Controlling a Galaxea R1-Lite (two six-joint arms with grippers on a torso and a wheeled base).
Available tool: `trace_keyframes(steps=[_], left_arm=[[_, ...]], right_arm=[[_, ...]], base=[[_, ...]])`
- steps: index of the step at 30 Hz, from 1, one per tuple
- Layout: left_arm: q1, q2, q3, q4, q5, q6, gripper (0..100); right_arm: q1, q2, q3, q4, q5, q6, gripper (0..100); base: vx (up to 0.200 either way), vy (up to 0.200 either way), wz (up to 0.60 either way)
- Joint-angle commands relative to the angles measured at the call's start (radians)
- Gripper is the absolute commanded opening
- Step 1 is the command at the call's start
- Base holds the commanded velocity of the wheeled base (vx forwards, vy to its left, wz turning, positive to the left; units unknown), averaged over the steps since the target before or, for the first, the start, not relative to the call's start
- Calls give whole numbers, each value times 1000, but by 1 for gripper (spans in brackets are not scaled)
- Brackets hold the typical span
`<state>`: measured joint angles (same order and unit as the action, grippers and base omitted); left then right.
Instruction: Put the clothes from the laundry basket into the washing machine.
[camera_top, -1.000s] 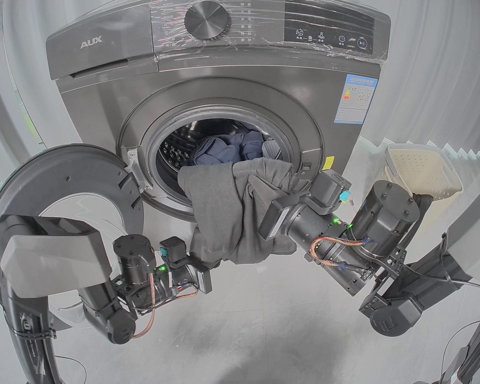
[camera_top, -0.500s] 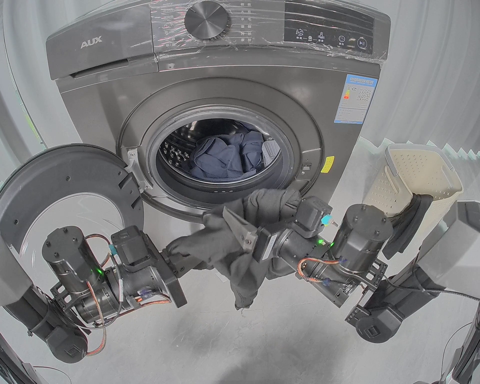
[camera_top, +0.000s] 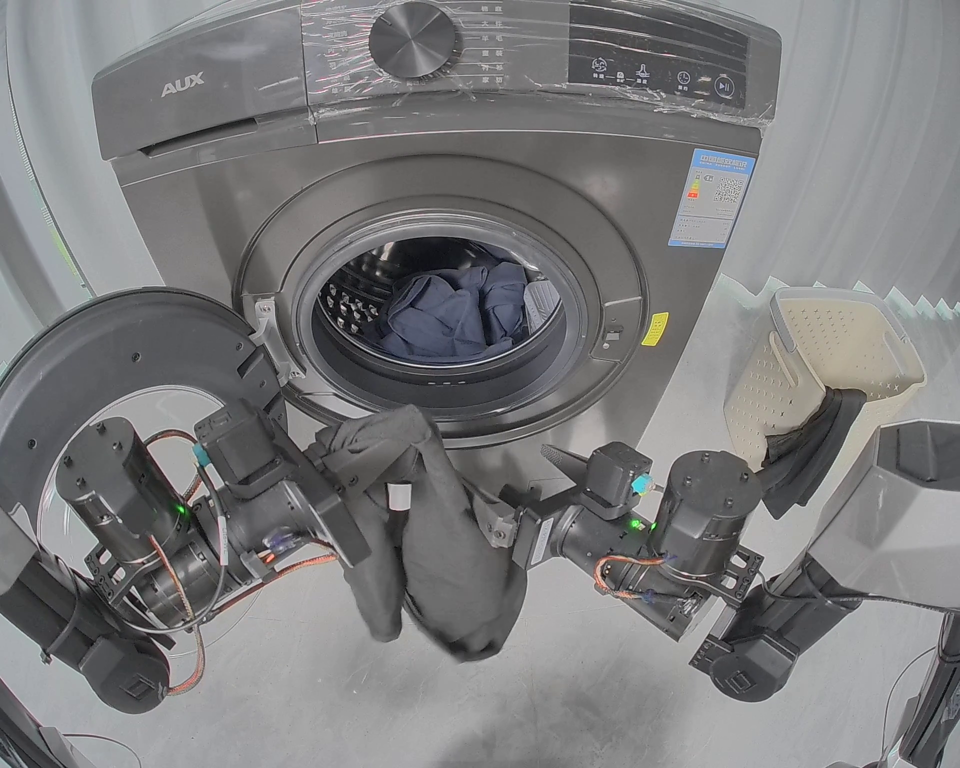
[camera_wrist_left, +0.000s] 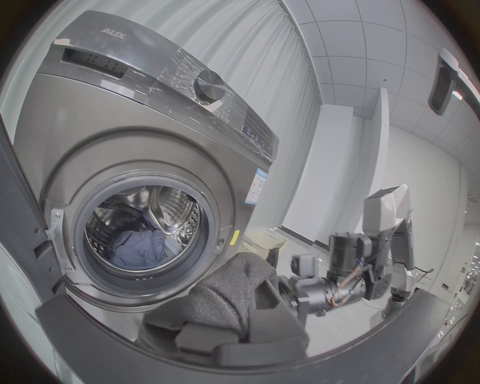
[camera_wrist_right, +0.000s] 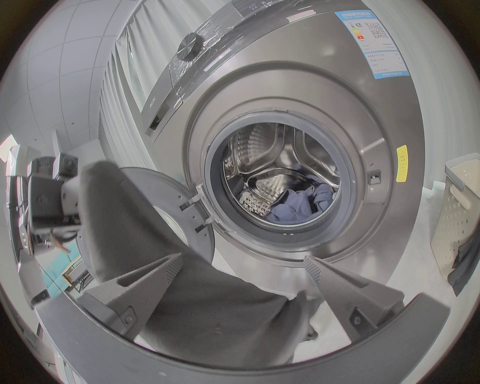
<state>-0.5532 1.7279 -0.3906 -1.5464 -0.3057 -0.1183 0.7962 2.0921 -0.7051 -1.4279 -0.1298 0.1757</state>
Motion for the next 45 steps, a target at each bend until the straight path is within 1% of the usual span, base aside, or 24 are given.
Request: trace_keyframes(steps=[1,3,4,7,11,15,17,18,21,22,25,28,29,30,32,35,36,38,43,44,45], left_arm=[[1,21,-48,-1,40,-4,0],[1,21,-48,-1,40,-4,0],[2,24,-71,-1,70,-18,0],[6,29,-85,0,83,-27,0],[13,53,-106,0,111,-27,0],[15,87,-137,0,154,-27,0],[15,91,-142,0,160,-27,0],[15,104,-154,0,172,-27,0],[27,114,-168,0,180,-27,0],[27,114,-168,0,180,-27,0],[41,119,-191,0,181,-27,0],[45,124,-194,0,181,-27,0],[47,125,-197,0,181,-27,0],[47,127,-197,0,181,-27,0],[47,128,-198,0,181,-27,0],[47,130,-198,0,181,-27,0],[47,130,-198,0,181,-27,0],[45,130,-198,0,181,-27,0],[47,128,-198,0,181,-27,0],[47,128,-198,0,181,-27,0],[47,128,-198,0,181,-27,0]], right_arm=[[-3,0,45,1,-1,-2,100],[-3,0,45,1,-1,-2,100],[-3,5,64,3,-1,-4,100],[-2,8,64,3,-1,-4,100],[0,9,61,3,-1,-4,100],[12,8,76,1,2,-5,100],[15,6,81,1,4,-5,100],[26,5,88,0,12,-4,100],[48,8,93,-2,35,-2,100],[48,8,93,-2,35,-2,100],[80,26,90,-32,45,-2,100],[94,57,75,-69,58,-4,100],[100,80,52,-95,71,-5,100],[101,89,39,-100,75,-5,100],[106,100,10,-100,79,-4,100],[113,101,-7,-98,91,-4,100],[127,103,-25,-97,114,-1,100],[136,105,-42,-86,125,4,100],[146,137,-103,-75,142,8,100],[136,164,-146,-59,144,8,100],[135,172,-157,-52,144,8,100]], base=[[0,0,0],[0,0,0],[0,0,0],[0,0,0],[0,0,0],[0,0,0],[0,0,0],[0,0,0],[0,0,0],[0,0,0],[0,0,0],[0,0,0],[0,0,0],[0,0,0],[0,0,0],[0,0,0],[0,0,0],[0,0,0],[0,0,0],[0,0,0],[0,0,0]])
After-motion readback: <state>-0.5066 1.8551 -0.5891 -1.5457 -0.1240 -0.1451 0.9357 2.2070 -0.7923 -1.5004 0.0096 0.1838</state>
